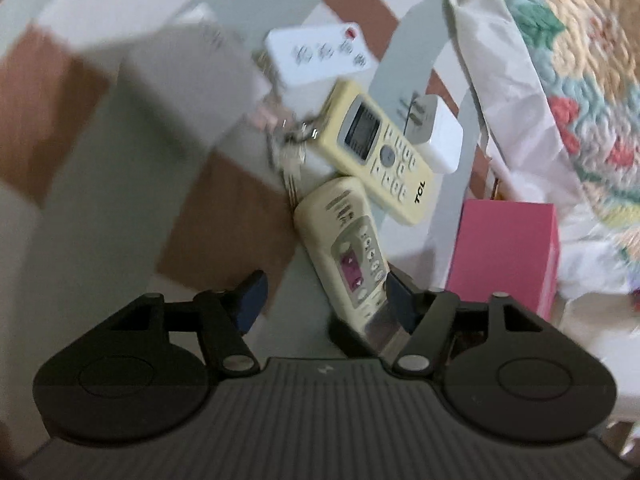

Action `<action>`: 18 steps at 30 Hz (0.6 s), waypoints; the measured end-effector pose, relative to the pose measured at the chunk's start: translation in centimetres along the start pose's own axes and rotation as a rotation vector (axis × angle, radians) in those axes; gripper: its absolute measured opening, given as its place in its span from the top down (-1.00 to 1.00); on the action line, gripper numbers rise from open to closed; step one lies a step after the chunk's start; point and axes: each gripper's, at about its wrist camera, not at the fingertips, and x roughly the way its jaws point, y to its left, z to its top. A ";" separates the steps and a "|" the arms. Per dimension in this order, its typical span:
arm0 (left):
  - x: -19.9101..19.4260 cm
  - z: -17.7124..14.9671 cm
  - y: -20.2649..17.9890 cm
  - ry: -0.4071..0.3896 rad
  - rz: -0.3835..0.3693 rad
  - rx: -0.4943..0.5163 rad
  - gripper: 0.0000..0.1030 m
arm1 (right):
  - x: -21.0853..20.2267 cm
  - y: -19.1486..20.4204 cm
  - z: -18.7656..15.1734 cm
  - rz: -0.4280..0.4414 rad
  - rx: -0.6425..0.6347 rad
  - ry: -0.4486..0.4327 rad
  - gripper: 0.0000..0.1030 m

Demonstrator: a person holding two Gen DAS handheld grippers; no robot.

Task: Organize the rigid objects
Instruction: 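Reach the left gripper to the cream remote with purple buttons and grasp, then carry the cream remote with the left gripper into the pink box and open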

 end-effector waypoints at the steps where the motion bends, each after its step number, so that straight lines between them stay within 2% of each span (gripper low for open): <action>1: 0.2 -0.4 -0.2 -0.012 0.004 0.006 -0.22 | -0.1 0.6 -0.2 0.010 -0.011 0.010 -0.26; 4: 0.7 -1.5 -1.9 -0.037 0.050 0.103 -0.06 | -0.2 1.9 -0.4 0.063 -0.077 0.023 -0.19; 6: 1.2 -2.3 -2.5 -0.048 0.079 0.136 0.13 | -0.1 2.8 -0.4 0.049 -0.164 0.022 -0.15; 9: 1.3 -3.0 -3.2 -0.085 0.118 0.178 0.17 | 0.3 3.3 -0.1 0.057 -0.260 -0.012 -0.20; 11: 1.3 -3.2 -3.3 -0.096 0.116 0.185 0.16 | 0.4 2.7 0.2 0.087 -0.238 -0.033 -0.16; 18: 0.9 -4.6 -4.0 -0.086 0.129 0.234 0.10 | -0.2 2.3 -0.1 0.099 -0.130 -0.046 -0.13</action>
